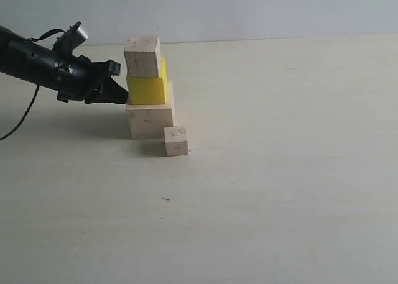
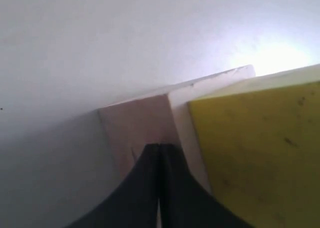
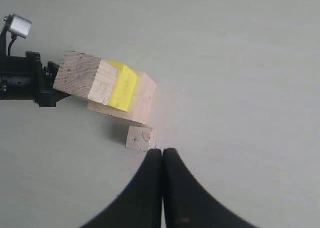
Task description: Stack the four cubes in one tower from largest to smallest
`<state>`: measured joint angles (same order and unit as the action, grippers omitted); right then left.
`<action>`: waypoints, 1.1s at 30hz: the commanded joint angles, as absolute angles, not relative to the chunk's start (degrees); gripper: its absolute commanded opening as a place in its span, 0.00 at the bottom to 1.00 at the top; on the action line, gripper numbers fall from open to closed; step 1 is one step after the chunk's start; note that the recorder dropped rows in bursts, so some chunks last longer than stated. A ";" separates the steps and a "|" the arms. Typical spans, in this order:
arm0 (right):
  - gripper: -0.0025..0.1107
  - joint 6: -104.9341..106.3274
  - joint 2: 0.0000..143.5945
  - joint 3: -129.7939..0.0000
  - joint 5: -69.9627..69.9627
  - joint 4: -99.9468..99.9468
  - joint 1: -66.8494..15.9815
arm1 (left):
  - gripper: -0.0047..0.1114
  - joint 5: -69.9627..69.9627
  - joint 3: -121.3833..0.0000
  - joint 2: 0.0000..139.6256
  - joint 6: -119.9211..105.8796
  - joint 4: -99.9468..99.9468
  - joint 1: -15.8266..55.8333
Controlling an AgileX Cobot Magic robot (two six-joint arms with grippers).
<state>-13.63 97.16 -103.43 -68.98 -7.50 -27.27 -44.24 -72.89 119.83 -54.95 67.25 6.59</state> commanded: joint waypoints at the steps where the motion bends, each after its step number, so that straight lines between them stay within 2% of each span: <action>1: 0.02 -13.69 96.68 -103.24 -68.65 -7.50 -27.18 | 0.04 -45.23 -72.70 119.70 -55.48 68.00 7.91; 9: 0.02 -13.66 96.68 -103.24 -68.87 -7.50 -27.18 | 0.04 -42.52 -72.70 119.70 -55.71 68.28 10.77; 33: 0.02 -13.66 96.68 -103.24 -68.96 -7.50 -27.18 | 0.04 -43.76 -72.70 119.70 -56.73 69.54 12.13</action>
<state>-13.74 97.16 -103.43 -68.98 -7.50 -27.27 -42.81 -72.89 119.83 -56.33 68.52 11.67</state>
